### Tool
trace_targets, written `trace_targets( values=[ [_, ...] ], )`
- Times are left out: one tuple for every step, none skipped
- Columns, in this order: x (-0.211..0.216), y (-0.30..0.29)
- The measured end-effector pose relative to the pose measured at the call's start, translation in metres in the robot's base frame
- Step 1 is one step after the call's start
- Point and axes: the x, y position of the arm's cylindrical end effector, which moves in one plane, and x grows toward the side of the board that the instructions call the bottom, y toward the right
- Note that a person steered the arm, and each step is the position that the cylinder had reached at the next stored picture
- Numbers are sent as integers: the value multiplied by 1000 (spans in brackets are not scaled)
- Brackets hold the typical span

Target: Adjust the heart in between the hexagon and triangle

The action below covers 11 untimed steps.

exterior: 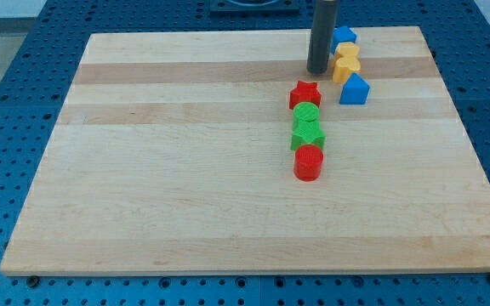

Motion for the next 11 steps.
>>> trace_targets(
  values=[
    [5,5],
    [5,6],
    [5,7],
    [6,7],
    [8,7],
    [8,7],
    [9,7],
    [11,10],
    [11,11],
    [11,13],
    [11,22]
  ],
)
